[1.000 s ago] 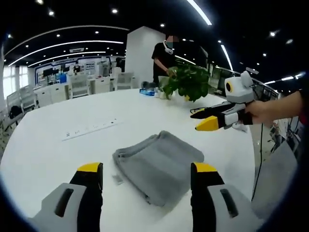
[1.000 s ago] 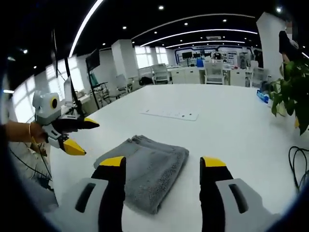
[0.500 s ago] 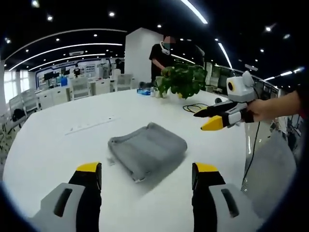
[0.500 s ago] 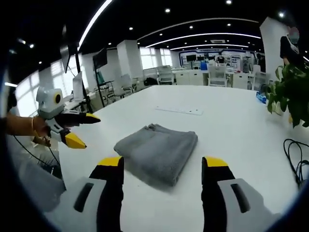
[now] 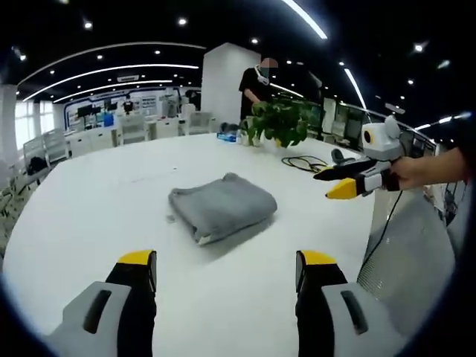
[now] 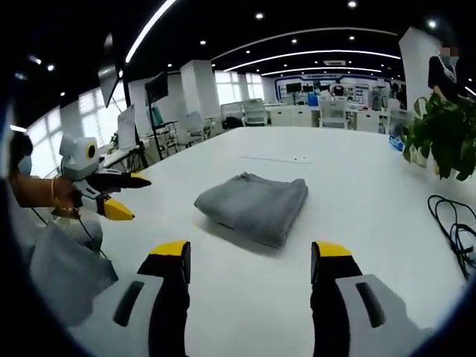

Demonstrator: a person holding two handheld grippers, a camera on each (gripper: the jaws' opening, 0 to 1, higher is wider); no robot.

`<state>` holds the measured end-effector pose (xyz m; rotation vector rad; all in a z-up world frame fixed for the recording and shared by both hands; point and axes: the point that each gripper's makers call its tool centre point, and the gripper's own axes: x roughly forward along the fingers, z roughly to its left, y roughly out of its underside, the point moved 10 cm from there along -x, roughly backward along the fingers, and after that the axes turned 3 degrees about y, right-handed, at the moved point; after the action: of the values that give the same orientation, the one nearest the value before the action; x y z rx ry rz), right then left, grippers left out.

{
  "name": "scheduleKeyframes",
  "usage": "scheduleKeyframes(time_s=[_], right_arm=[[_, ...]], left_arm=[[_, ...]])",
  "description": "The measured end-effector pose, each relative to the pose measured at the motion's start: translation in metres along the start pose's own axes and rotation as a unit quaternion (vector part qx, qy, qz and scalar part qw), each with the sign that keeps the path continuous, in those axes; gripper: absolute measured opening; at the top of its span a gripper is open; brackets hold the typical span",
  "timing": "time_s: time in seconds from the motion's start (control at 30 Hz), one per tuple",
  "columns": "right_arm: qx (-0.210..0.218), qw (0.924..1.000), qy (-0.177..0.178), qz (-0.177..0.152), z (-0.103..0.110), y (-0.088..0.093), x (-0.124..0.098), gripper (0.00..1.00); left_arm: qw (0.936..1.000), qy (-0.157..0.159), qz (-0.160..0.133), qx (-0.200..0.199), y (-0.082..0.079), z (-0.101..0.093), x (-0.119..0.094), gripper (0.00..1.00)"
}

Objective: Fold the towel on the table until its edges align and the towel forms a compact rectangular stack.

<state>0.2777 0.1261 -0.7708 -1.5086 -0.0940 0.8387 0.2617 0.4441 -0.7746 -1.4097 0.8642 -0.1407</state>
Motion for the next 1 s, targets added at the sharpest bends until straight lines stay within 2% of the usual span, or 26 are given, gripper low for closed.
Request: scheduleKeyframes(time_s=[0.2, 0.5, 0.8, 1.0], right_arm=[[0.004, 0.9999, 0.006, 0.011, 0.007, 0.020, -0.007, 0.66], [-0.002, 0.9999, 0.011, -0.005, 0.008, 0.024, -0.016, 0.64], [0.010, 0.9999, 0.010, 0.003, 0.007, 0.030, -0.021, 0.63], [0.010, 0.9999, 0.007, 0.002, 0.009, 0.029, -0.020, 0.63]], left_arm=[[0.9999, -0.002, 0.002, -0.012, 0.013, -0.011, -0.001, 0.79], [0.9999, -0.005, 0.009, -0.011, 0.019, -0.018, -0.002, 0.78], [0.9999, -0.001, 0.014, 0.001, 0.018, -0.023, 0.000, 0.77], [0.9998, -0.011, 0.012, -0.010, 0.019, -0.020, -0.003, 0.77]])
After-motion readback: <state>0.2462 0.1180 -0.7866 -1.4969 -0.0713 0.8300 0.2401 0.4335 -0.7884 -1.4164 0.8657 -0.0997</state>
